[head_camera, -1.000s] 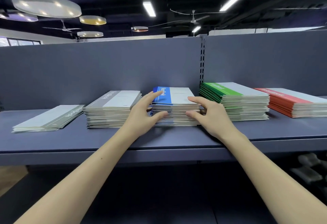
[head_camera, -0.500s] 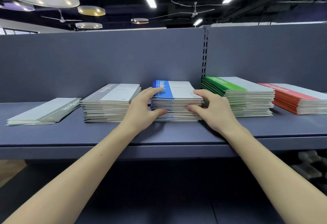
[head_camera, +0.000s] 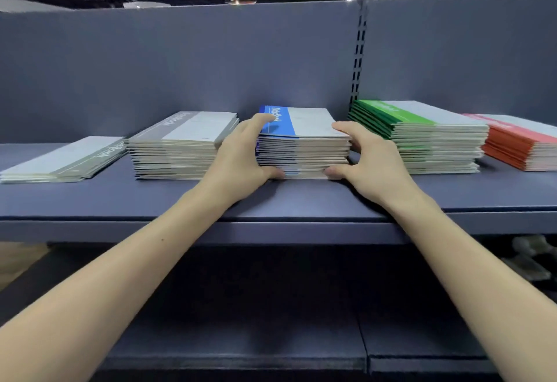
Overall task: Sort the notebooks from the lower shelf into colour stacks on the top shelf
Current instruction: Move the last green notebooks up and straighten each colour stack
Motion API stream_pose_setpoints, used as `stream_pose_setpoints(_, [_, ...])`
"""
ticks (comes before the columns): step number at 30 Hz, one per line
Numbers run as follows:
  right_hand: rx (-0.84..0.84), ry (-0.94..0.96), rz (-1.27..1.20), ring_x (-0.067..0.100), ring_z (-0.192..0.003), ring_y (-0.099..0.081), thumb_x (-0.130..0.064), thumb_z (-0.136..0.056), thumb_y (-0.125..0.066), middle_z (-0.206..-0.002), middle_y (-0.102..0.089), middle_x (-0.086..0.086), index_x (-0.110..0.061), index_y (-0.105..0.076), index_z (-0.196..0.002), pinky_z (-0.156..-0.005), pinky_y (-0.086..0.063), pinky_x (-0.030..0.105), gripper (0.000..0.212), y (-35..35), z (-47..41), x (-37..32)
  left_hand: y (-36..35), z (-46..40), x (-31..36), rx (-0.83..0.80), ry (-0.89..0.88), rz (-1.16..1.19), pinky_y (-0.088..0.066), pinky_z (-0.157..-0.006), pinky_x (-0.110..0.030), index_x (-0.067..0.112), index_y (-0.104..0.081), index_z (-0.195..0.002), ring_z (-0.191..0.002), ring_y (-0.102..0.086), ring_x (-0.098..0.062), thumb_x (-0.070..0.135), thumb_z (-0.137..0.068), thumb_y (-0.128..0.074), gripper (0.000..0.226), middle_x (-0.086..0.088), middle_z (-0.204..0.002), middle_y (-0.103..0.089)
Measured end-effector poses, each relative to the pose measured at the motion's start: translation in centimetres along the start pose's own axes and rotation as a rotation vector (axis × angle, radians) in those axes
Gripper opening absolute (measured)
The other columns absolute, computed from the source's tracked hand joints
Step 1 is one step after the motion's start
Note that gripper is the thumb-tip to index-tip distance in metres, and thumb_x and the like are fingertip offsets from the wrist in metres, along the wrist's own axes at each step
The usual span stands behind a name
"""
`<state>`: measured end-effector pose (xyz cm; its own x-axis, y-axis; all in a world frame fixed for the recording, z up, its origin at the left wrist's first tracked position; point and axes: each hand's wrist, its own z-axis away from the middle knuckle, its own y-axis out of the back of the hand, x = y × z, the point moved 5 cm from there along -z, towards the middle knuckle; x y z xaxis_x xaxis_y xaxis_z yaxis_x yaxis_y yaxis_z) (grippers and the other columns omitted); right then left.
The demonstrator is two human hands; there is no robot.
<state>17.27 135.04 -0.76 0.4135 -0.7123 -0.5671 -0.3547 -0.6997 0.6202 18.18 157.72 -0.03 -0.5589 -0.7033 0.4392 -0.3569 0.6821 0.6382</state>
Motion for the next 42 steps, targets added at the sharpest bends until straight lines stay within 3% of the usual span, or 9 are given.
stream_pose_setpoints(9, [-0.041, 0.023, -0.055, 0.016, -0.118, -0.059, -0.029, -0.075, -0.085, -0.126, -0.066, -0.005, -0.031, -0.052, -0.140, -0.106, -0.045, 0.035, 0.073, -0.1, -0.1, 0.4, -0.2, 0.5, 0.3, -0.039, -0.048, -0.060, -0.037, -0.107, -0.033, 0.024, -0.044, -0.141, -0.130, -0.043, -0.011, 0.032, -0.071, -0.088, 0.083, 0.005, -0.143, -0.045])
stream_pose_setpoints(13, [-0.020, 0.045, -0.102, 0.011, -0.120, -0.059, -0.025, -0.077, -0.084, -0.128, -0.065, -0.010, -0.030, -0.056, -0.137, -0.109, -0.042, 0.032, 0.067, 0.2, -0.1, 0.4, 0.4, 0.4, 0.2, -0.038, -0.025, 0.033, -0.040, -0.103, -0.025, 0.023, -0.049, -0.137, -0.113, -0.053, -0.013, 0.018, -0.071, -0.088, 0.077, 0.008, -0.134, -0.054])
stream_pose_setpoints(17, [0.001, 0.021, -0.100, 0.011, -0.111, -0.061, -0.022, -0.074, -0.087, -0.119, -0.068, -0.011, -0.032, -0.058, -0.130, -0.094, -0.041, 0.019, 0.064, 0.3, -0.3, 0.3, 0.5, 0.3, 0.0, -0.018, 0.057, 0.140, -0.037, -0.078, -0.003, 0.025, -0.055, -0.129, -0.082, -0.054, 0.006, 0.007, -0.068, -0.088, 0.072, 0.016, -0.110, -0.057])
stream_pose_setpoints(23, [-0.036, -0.022, -0.099, 0.017, -0.106, -0.063, -0.025, -0.074, -0.087, -0.110, -0.065, -0.009, -0.034, -0.055, -0.130, -0.098, -0.045, 0.028, 0.066, 0.1, -0.3, 0.4, 0.7, 0.4, 0.1, 0.006, 0.101, 0.193, -0.042, -0.068, -0.006, 0.022, -0.056, -0.126, -0.066, -0.052, 0.010, 0.005, -0.065, -0.089, 0.071, 0.013, -0.115, -0.058])
stream_pose_setpoints(27, [-0.120, -0.031, -0.167, 0.012, -0.108, -0.065, -0.034, -0.062, -0.088, -0.113, -0.067, -0.016, -0.042, -0.051, -0.129, -0.105, -0.048, 0.038, 0.077, -0.2, -0.1, 0.7, 0.8, 0.5, -0.1, -0.039, 0.099, 0.181, -0.042, -0.073, -0.005, 0.025, -0.052, -0.131, -0.078, -0.055, 0.003, 0.011, -0.064, -0.091, 0.079, 0.012, -0.122, -0.057])
stream_pose_setpoints(30, [-0.160, -0.025, -0.171, 0.013, -0.111, -0.063, -0.017, -0.067, -0.086, -0.113, -0.063, -0.019, -0.043, -0.046, -0.134, -0.108, -0.046, 0.039, 0.083, -0.4, -0.1, 1.0, 0.9, 0.4, -0.3, -0.091, 0.074, 0.177, -0.042, -0.083, -0.006, 0.027, -0.051, -0.134, -0.094, -0.056, 0.006, 0.007, -0.062, -0.091, 0.085, 0.010, -0.126, -0.057])
stream_pose_setpoints(36, [-0.117, -0.029, -0.104, 0.017, -0.103, -0.065, -0.003, -0.070, -0.084, -0.103, -0.066, -0.014, -0.039, -0.048, -0.134, -0.101, -0.047, 0.030, 0.082, -0.4, -0.5, 1.1, 0.9, 0.1, -1.1, -0.073, 0.142, 0.227, -0.046, -0.072, -0.008, 0.037, -0.053, -0.129, -0.087, -0.061, -0.008, 0.006, -0.057, -0.093, 0.088, 0.010, -0.126, -0.058])
stream_pose_setpoints(40, [-0.092, -0.055, -0.135, 0.011, -0.095, -0.064, -0.002, -0.065, -0.087, -0.099, -0.068, -0.008, -0.040, -0.052, -0.129, -0.082, -0.041, 0.006, 0.082, -0.2, -1.0, 1.4, 0.7, -0.2, -1.6, -0.055, 0.202, 0.300, -0.053, -0.075, -0.017, 0.038, -0.055, -0.126, -0.089, -0.065, -0.012, 0.003, -0.050, -0.094, 0.093, 0.010, -0.128, -0.060])
stream_pose_setpoints(42, [-0.101, -0.055, -0.161, 0.012, -0.102, -0.065, -0.008, -0.060, -0.089, -0.108, -0.068, -0.003, -0.044, -0.053, -0.126, -0.096, -0.046, 0.017, 0.083, -0.2, -1.0, 1.4, 0.6, 0.0, -1.6, -0.057, 0.206, 0.301, -0.052, -0.077, -0.015, 0.037, -0.054, -0.128, -0.089, -0.065, -0.010, 0.002, -0.053, -0.093, 0.092, 0.012, -0.128, -0.060])
